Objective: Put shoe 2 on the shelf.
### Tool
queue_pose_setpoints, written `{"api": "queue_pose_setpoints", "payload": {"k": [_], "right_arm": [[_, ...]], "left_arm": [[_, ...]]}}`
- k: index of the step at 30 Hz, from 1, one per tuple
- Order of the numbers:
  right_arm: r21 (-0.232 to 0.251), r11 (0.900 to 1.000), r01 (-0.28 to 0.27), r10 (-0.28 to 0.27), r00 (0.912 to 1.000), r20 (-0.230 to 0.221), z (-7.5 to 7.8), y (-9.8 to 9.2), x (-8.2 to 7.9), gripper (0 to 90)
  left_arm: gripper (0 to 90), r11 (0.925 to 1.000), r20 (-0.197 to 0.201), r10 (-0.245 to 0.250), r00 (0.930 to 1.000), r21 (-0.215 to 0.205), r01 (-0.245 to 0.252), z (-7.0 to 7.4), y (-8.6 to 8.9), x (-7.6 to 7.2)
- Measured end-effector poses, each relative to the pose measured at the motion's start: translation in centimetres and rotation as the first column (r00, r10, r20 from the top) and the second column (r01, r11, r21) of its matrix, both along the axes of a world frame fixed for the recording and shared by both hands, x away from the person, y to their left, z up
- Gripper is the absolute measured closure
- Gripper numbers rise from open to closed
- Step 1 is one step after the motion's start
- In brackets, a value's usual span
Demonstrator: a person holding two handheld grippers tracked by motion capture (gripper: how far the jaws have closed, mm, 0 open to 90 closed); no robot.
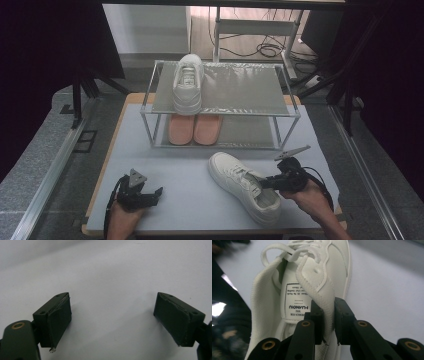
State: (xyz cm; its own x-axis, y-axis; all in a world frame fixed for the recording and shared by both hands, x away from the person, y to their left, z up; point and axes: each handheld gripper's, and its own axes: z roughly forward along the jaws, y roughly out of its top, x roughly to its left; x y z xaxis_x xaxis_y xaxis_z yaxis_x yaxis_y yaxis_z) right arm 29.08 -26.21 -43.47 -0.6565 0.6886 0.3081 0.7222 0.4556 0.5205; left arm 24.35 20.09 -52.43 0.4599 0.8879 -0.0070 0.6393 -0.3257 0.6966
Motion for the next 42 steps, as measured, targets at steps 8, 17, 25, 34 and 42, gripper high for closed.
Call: {"api": "queue_pose_setpoints", "payload": {"k": [8,17,25,34,42], "right_arm": [[0.141,0.989,0.048,-0.031,0.9922,-0.12,0.1,-1.3,0.7,79.6],[0.261,0.962,0.081,-0.034,0.9832,-0.179,0.8,-2.1,1.0,79.5],[0.329,0.938,0.111,-0.055,0.9831,-0.174,2.7,-2.7,1.4,79.2],[0.406,0.904,0.13,-0.06,0.9818,-0.18,4.5,-3.4,1.9,79.2],[0.463,0.876,0.135,-0.053,0.9813,-0.185,5.9,-3.6,2.3,79.1]], "left_arm": [[14.6,1.0,-0.003,0.0,1.0,-0.002,0.0,0.0,0.0,0.0],[14.6,1.0,-0.003,0.001,1.0,-0.003,-0.001,0.0,0.0,0.0],[14.6,1.0,-0.003,0.001,1.0,-0.003,-0.001,0.0,0.0,0.0],[14.6,1.0,0.0,0.001,1.0,-0.005,-0.001,0.0,0.0,0.0],[14.6,1.0,0.001,0.001,1.0,-0.004,-0.001,0.0,0.0,0.0]]}}
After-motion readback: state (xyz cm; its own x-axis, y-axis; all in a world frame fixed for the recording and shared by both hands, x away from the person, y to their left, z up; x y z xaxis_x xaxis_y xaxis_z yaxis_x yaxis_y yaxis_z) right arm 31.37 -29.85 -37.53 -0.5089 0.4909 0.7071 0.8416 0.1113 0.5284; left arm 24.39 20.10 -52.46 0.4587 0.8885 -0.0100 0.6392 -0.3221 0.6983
